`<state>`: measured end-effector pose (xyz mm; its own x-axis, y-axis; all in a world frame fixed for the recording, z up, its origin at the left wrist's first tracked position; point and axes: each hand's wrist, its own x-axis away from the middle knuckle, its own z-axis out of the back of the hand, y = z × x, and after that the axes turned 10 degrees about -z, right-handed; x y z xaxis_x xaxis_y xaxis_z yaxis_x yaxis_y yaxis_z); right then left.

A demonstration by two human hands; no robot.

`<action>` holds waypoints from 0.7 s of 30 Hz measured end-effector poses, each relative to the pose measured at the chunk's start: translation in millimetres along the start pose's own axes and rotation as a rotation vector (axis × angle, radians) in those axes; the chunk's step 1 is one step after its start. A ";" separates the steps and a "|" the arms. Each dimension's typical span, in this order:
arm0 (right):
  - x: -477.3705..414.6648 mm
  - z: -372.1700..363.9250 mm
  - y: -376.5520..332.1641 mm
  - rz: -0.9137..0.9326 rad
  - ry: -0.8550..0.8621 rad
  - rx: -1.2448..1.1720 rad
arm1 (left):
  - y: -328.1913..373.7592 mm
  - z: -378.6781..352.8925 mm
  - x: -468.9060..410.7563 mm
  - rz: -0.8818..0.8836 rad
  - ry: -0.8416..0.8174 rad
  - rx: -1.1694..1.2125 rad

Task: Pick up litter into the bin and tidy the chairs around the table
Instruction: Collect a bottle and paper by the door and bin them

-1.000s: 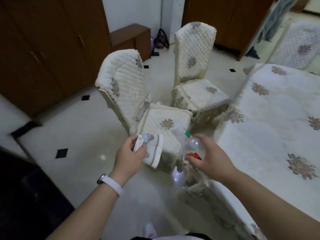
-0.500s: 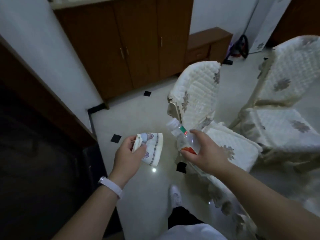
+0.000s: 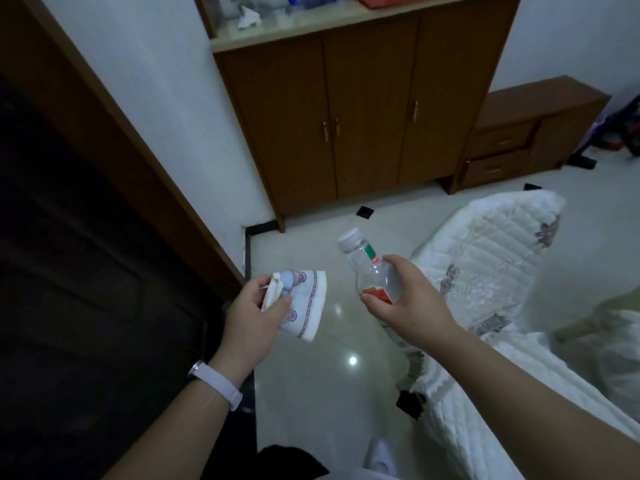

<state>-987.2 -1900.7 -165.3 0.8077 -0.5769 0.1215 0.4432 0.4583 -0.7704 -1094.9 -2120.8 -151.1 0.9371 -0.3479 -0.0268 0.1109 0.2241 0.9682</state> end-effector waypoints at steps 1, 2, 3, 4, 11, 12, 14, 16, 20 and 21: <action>-9.7 -2.1 -1.7 0.005 -0.010 0.002 | -0.6 0.6 -8.8 0.001 0.016 0.000; -19.5 -4.5 -3.3 0.009 -0.016 0.005 | -2.4 1.1 -17.8 0.003 0.026 0.001; -28.6 -7.2 -5.3 0.007 -0.022 0.006 | -4.7 1.6 -25.9 0.005 0.030 0.002; -37.1 -10.0 -7.3 0.002 -0.026 0.004 | -7.7 1.7 -34.3 0.007 0.031 0.008; -109.3 -27.8 -23.6 -0.049 -0.040 0.055 | -38.9 -0.1 -120.7 0.043 -0.016 0.056; -122.3 -29.8 -26.4 -0.061 -0.015 0.055 | -44.0 -0.6 -138.9 0.042 -0.038 0.061; -148.5 -34.2 -33.0 -0.090 0.038 0.068 | -51.2 -2.2 -177.7 0.037 -0.076 0.060; -175.0 -38.6 -41.8 -0.133 0.072 0.096 | -54.0 -2.0 -218.9 0.031 -0.121 0.065; -231.7 -48.2 -64.5 -0.194 0.132 0.138 | -52.7 3.5 -297.9 -0.003 -0.204 0.086; -243.3 -50.8 -71.4 -0.210 0.151 0.143 | -52.6 4.9 -315.1 -0.003 -0.226 0.087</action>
<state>-1235.2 -1827.4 -171.6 0.6299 -0.7586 0.1663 0.6538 0.4024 -0.6408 -1397.7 -2027.5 -192.4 0.8377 -0.5459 0.0170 0.0754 0.1464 0.9864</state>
